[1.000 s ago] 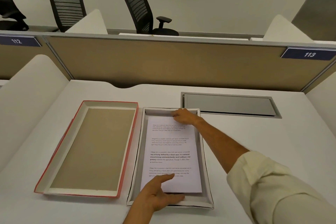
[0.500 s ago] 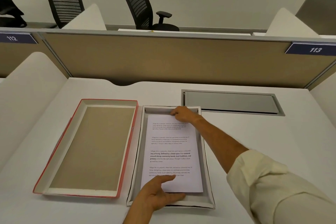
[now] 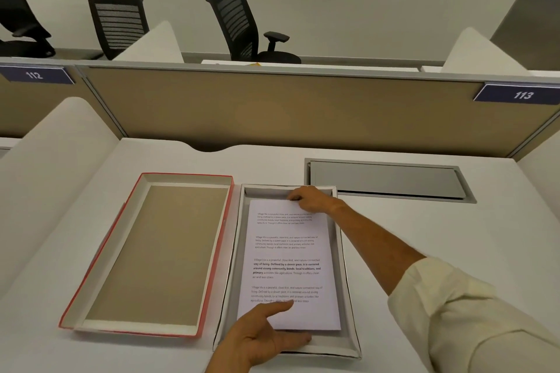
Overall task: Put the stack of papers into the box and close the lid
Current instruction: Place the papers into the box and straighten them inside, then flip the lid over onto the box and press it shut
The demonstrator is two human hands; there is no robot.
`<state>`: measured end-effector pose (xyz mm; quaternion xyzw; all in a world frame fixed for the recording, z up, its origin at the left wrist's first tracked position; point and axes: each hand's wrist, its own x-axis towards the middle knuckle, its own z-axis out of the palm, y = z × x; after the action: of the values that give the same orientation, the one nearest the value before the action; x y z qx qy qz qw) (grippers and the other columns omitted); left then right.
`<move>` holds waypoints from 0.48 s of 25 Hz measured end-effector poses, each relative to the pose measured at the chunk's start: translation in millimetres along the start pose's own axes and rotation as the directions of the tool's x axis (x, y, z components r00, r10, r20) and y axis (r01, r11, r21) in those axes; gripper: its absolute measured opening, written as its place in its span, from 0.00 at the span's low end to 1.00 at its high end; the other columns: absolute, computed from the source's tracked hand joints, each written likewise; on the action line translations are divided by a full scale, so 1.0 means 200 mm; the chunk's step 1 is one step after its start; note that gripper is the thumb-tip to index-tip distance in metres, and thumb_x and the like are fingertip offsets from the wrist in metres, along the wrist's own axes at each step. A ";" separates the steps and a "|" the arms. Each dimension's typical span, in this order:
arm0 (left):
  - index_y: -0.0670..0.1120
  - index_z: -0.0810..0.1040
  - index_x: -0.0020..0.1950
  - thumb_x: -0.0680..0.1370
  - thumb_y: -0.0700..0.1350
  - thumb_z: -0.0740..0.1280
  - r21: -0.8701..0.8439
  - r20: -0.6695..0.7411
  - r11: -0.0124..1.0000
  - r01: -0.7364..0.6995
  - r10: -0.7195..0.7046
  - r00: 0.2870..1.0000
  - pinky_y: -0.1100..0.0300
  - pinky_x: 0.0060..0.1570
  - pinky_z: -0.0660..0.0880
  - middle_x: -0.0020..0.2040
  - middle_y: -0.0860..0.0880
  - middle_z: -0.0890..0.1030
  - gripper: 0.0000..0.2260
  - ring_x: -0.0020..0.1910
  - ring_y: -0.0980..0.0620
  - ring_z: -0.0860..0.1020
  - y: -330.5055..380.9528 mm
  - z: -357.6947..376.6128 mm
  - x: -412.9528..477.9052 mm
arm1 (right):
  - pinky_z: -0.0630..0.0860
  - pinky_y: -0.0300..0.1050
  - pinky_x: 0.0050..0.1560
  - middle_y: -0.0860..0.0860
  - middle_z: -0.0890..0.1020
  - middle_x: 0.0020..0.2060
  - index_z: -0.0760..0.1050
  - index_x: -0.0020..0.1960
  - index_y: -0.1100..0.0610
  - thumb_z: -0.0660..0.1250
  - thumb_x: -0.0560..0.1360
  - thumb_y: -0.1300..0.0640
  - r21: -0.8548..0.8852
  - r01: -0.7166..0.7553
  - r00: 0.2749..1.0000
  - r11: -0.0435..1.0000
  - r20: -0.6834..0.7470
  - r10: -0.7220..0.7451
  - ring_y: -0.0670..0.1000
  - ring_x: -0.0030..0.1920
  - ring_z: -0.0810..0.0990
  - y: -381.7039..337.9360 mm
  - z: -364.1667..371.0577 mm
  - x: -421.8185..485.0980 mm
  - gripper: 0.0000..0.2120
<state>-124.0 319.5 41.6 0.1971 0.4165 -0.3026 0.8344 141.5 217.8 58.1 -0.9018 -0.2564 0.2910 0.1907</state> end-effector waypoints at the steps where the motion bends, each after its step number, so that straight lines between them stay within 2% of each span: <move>1: 0.46 0.73 0.63 0.66 0.24 0.74 0.006 0.049 1.000 0.001 -0.001 0.999 0.24 0.58 0.69 0.63 0.32 0.77 0.31 0.60 0.20 0.72 0.00 -0.01 -0.03 | 0.70 0.51 0.68 0.59 0.77 0.64 0.75 0.65 0.63 0.55 0.79 0.69 -0.006 0.000 1.000 1.000 0.008 0.000 0.59 0.65 0.74 0.00 -0.01 -0.01 0.18; 3: 0.43 0.72 0.65 0.68 0.25 0.74 0.035 0.144 0.999 0.006 -0.011 0.989 0.28 0.63 0.68 0.65 0.28 0.75 0.30 0.62 0.22 0.72 0.03 -0.03 -0.11 | 0.69 0.51 0.70 0.58 0.75 0.67 0.73 0.68 0.61 0.55 0.79 0.69 -0.021 0.004 1.000 1.000 0.002 -0.004 0.59 0.67 0.73 -0.01 -0.03 -0.02 0.19; 4: 0.39 0.72 0.66 0.67 0.27 0.75 0.065 0.154 0.997 -0.030 0.019 0.988 0.31 0.63 0.70 0.65 0.27 0.74 0.29 0.62 0.24 0.73 0.06 -0.06 -0.15 | 0.68 0.50 0.71 0.58 0.74 0.68 0.71 0.69 0.61 0.56 0.79 0.69 -0.014 0.010 1.000 1.000 -0.015 -0.010 0.59 0.68 0.72 -0.02 -0.04 -0.02 0.20; 6: 0.30 0.72 0.63 0.65 0.31 0.78 0.146 0.123 0.964 -0.222 0.205 0.971 0.36 0.57 0.77 0.63 0.27 0.75 0.29 0.61 0.29 0.77 0.19 -0.13 -0.24 | 0.67 0.48 0.71 0.57 0.73 0.69 0.70 0.71 0.61 0.58 0.79 0.69 0.077 0.042 0.997 0.996 -0.071 -0.036 0.57 0.70 0.71 -0.06 -0.03 -0.05 0.20; 7: 0.30 0.73 0.62 0.67 0.33 0.77 0.185 0.112 0.910 -0.370 0.355 0.928 0.40 0.55 0.80 0.63 0.30 0.77 0.26 0.61 0.33 0.79 0.27 -0.16 -0.28 | 0.67 0.47 0.71 0.57 0.74 0.69 0.69 0.71 0.61 0.60 0.79 0.68 0.159 0.065 0.992 0.985 -0.114 -0.047 0.56 0.69 0.72 -0.10 0.00 -0.06 0.21; 8: 0.34 0.76 0.62 0.68 0.36 0.76 0.259 0.085 0.806 -0.533 0.530 0.844 0.43 0.54 0.81 0.62 0.34 0.80 0.24 0.60 0.37 0.80 0.36 -0.20 -0.32 | 0.68 0.46 0.70 0.56 0.74 0.69 0.69 0.71 0.60 0.62 0.79 0.67 0.253 0.088 0.985 0.964 -0.164 -0.047 0.55 0.69 0.73 -0.15 0.04 -0.08 0.21; 9: 0.39 0.78 0.61 0.68 0.39 0.76 0.389 0.056 0.646 -0.657 0.695 0.717 0.46 0.55 0.81 0.61 0.39 0.82 0.21 0.59 0.42 0.82 0.45 -0.24 -0.36 | 0.69 0.44 0.68 0.56 0.75 0.68 0.69 0.71 0.60 0.64 0.78 0.65 0.346 0.107 0.977 0.932 -0.210 -0.034 0.54 0.68 0.74 -0.20 0.09 -0.09 0.22; 10: 0.44 0.80 0.59 0.69 0.41 0.76 0.537 0.033 0.468 -0.702 0.820 0.572 0.48 0.56 0.80 0.59 0.44 0.84 0.19 0.57 0.46 0.83 0.53 -0.27 -0.40 | 0.70 0.42 0.66 0.55 0.75 0.68 0.69 0.71 0.60 0.66 0.77 0.64 0.432 0.120 0.970 0.894 -0.243 -0.013 0.53 0.67 0.74 -0.27 0.15 -0.11 0.23; 11: 0.48 0.80 0.59 0.70 0.41 0.75 0.653 0.024 0.318 -0.688 0.898 0.439 0.51 0.58 0.78 0.57 0.48 0.84 0.18 0.56 0.51 0.83 0.61 -0.31 -0.43 | 0.70 0.41 0.65 0.55 0.75 0.68 0.68 0.72 0.59 0.67 0.76 0.63 0.509 0.128 0.966 0.851 -0.258 0.009 0.52 0.67 0.74 -0.33 0.21 -0.13 0.24; 12: 0.50 0.80 0.58 0.72 0.40 0.74 0.724 0.022 0.217 -0.655 0.941 0.336 0.52 0.58 0.77 0.57 0.50 0.84 0.16 0.55 0.53 0.83 0.69 -0.36 -0.45 | 0.71 0.41 0.64 0.55 0.75 0.68 0.68 0.72 0.59 0.69 0.76 0.62 0.576 0.133 0.966 0.807 -0.258 0.024 0.52 0.67 0.75 -0.39 0.29 -0.15 0.26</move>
<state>-116.0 493.4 83.2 0.7093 0.2900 0.1246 0.6303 57.5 274.8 65.4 -0.8200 -0.1533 0.2331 0.4997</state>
